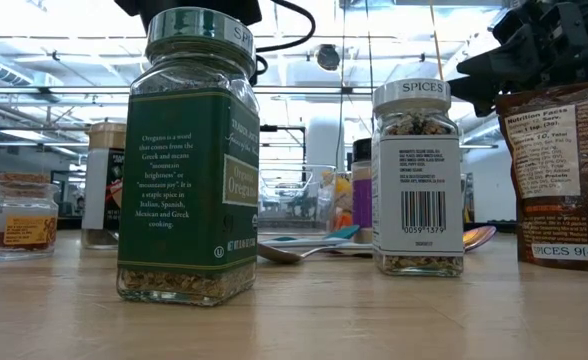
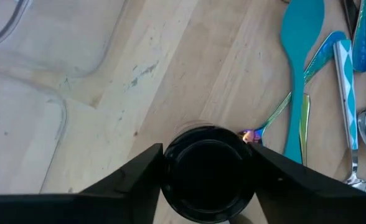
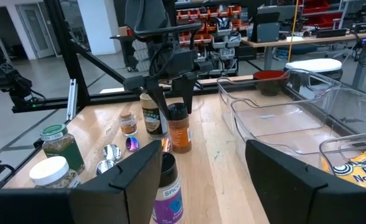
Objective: Pick & Place Food Item
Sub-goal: Put the orange seasoning bottle into the left transparent bin
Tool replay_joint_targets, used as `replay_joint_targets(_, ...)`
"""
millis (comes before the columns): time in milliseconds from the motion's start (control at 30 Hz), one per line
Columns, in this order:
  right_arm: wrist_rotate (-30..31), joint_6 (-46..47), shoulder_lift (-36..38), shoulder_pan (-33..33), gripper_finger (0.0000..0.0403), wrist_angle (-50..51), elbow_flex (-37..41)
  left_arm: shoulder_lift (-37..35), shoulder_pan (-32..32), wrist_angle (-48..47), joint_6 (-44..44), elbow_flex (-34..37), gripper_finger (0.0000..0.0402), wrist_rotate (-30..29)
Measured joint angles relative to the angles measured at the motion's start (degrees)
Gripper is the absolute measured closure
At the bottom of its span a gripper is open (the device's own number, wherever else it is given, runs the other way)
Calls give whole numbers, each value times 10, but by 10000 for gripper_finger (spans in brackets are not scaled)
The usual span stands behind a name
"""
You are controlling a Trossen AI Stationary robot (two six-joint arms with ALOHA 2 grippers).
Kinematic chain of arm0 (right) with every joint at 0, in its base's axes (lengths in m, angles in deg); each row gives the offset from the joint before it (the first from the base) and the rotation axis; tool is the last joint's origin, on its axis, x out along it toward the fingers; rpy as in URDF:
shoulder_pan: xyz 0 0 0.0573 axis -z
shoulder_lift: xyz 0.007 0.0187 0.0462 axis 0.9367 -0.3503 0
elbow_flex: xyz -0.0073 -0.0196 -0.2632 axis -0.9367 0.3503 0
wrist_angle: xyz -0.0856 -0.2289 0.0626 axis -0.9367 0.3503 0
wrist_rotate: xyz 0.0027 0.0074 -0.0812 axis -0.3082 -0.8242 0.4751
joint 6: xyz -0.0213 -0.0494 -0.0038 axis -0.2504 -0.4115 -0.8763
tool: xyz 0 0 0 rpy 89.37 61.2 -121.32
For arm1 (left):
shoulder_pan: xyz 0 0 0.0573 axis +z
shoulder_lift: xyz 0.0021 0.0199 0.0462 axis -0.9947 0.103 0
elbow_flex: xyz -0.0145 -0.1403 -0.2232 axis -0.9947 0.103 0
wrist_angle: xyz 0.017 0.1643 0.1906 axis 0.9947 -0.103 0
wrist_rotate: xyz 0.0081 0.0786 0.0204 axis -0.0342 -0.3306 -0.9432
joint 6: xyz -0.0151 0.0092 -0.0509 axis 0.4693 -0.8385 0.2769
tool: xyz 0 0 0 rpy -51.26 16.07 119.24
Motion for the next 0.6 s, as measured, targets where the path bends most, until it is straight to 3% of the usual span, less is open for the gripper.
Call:
replay_joint_targets(300,0,0,0,0,179,0,0,-14,8,-15,-11,-7,194,5)
replay_joint_targets(600,2,0,0,0,179,0,0,-60,26,-77,-65,-105,188,1)
